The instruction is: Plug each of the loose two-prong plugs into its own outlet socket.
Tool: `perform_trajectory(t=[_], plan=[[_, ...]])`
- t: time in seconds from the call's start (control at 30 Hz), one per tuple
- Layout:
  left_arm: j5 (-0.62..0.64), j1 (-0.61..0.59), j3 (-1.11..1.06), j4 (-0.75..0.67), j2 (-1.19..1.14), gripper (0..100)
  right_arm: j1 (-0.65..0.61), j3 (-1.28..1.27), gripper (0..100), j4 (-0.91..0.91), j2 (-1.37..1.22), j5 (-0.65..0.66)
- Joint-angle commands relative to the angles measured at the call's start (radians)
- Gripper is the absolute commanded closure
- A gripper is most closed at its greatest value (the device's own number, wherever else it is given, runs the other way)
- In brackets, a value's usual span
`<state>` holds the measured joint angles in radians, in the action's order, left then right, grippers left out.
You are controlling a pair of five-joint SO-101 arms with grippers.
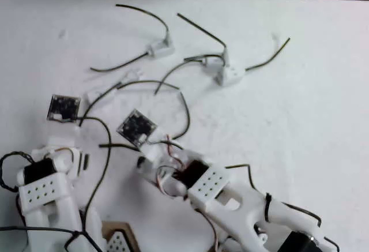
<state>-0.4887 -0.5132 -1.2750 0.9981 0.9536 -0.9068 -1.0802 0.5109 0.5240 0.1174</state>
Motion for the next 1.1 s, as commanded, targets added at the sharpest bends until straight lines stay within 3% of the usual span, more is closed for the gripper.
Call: perform_trajectory(t=[0.0,0.47,0.6,1.07], plan=[[-0.002,-0.008,-0.002,-0.014,0.021,79,-0.004,0.023,98.1,-0.016,-0.007,-0.006],[-0.002,-0.008,-0.002,-0.015,0.021,79,-0.005,0.046,98.1,-0.059,-0.111,-0.008],[-0.002,-0.008,-0.003,-0.015,0.019,79,-0.01,0.055,98.1,-0.051,-0.122,-0.071],[-0.003,-0.008,-0.003,-0.015,0.016,79,-0.01,-0.003,98.1,0.01,-0.122,-0.017]])
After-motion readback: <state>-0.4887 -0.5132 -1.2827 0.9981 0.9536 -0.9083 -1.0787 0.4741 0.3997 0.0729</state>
